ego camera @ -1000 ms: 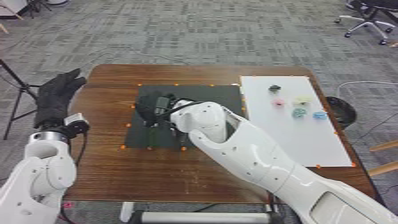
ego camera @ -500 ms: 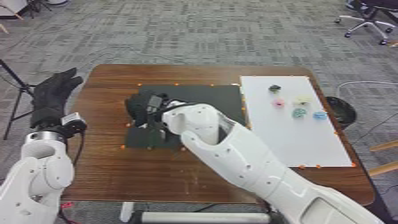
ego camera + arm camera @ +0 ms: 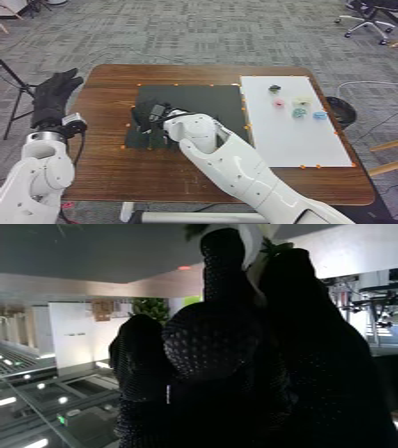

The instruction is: Arrange flowers

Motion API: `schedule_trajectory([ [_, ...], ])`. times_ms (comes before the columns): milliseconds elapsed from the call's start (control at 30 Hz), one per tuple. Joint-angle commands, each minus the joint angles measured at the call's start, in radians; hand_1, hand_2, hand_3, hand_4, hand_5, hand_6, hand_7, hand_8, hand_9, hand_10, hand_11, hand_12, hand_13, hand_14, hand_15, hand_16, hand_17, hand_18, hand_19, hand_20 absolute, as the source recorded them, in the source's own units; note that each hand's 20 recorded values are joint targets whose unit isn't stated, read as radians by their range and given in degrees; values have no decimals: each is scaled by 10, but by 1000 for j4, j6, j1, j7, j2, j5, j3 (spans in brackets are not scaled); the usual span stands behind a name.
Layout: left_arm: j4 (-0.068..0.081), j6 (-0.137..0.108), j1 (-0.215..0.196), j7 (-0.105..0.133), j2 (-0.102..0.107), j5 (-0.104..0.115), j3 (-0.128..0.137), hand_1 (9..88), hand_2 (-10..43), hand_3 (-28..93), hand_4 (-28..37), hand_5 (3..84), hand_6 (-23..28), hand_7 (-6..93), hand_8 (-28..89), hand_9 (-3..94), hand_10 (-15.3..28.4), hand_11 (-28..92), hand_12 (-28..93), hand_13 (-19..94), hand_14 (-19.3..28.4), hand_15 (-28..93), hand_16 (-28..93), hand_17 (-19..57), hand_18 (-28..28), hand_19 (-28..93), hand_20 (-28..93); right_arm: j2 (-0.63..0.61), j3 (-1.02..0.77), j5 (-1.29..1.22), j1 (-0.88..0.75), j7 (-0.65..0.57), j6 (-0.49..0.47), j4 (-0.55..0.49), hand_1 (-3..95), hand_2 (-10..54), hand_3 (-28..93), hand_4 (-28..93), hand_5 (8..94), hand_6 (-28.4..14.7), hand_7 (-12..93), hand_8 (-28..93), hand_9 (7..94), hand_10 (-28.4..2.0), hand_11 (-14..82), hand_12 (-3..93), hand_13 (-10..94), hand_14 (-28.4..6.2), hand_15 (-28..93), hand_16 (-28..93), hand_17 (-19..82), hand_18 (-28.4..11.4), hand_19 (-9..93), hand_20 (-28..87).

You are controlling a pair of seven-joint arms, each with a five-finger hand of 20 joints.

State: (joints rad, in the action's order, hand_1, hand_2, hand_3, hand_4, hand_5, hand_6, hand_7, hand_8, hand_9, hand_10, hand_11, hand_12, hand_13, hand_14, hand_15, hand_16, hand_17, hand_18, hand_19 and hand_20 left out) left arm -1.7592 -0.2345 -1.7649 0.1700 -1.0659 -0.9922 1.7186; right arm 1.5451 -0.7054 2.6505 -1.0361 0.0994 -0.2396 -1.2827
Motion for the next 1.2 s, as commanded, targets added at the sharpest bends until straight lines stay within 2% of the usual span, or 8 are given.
schedule_trajectory([
  [33,-8,18,4,-12,-21,-15,12,232,167,687,-283,499,39,151,-85,524,142,203,107,375,144,112,-5,60,95,66,143,-6,-7,6,3,4,-11,0,563,-36,468,-115,733,44,242,32,858,-69,107,162,930,-9,542,358,565,-161,932,570],
  [233,-8,14,3,-9,-16,-11,9,229,129,687,-283,495,40,147,-82,518,143,202,108,370,146,110,-4,58,96,66,143,-25,13,-22,23,-9,-21,-20,508,-59,478,-90,696,28,223,48,818,-87,128,140,922,-11,547,355,559,-167,932,575],
  [433,-8,15,3,-10,-17,-11,10,223,84,695,-283,487,41,144,-80,506,140,201,108,358,152,105,2,53,101,62,142,-39,34,-63,46,-25,-11,-35,422,-81,565,-109,665,19,202,31,788,-104,122,145,911,-12,554,350,551,-170,932,578],
  [500,-8,15,3,-10,-17,-12,10,216,59,701,-282,481,41,143,-79,500,139,198,108,354,151,102,4,51,102,61,142,-53,51,-96,62,-41,1,-44,384,-85,590,-104,653,15,196,-77,775,-110,117,147,909,-13,556,346,549,-171,932,579],
  [767,-8,10,2,-6,-10,-5,5,208,44,705,-283,479,41,140,-77,494,139,193,109,350,152,100,7,50,105,57,141,-115,87,-207,134,-90,-8,-117,300,-95,614,-110,615,0,172,-81,741,-119,107,145,901,-21,552,339,541,-179,932,576],
  [1000,-8,8,1,-5,-7,-3,4,208,38,702,-283,478,40,140,-77,493,138,191,111,350,151,99,8,50,105,54,141,-152,82,-343,196,-149,72,-179,266,-95,606,-100,598,-6,155,-71,720,-127,100,146,893,-27,545,337,530,-184,932,567],
  [1200,-8,11,2,-7,-11,-6,6,210,38,700,-283,478,39,141,-76,494,137,191,111,351,150,99,8,50,105,53,142,-233,51,-424,195,-166,121,-290,266,-95,600,-100,596,-11,148,-68,709,-127,100,151,874,-37,545,337,505,-192,927,560],
])
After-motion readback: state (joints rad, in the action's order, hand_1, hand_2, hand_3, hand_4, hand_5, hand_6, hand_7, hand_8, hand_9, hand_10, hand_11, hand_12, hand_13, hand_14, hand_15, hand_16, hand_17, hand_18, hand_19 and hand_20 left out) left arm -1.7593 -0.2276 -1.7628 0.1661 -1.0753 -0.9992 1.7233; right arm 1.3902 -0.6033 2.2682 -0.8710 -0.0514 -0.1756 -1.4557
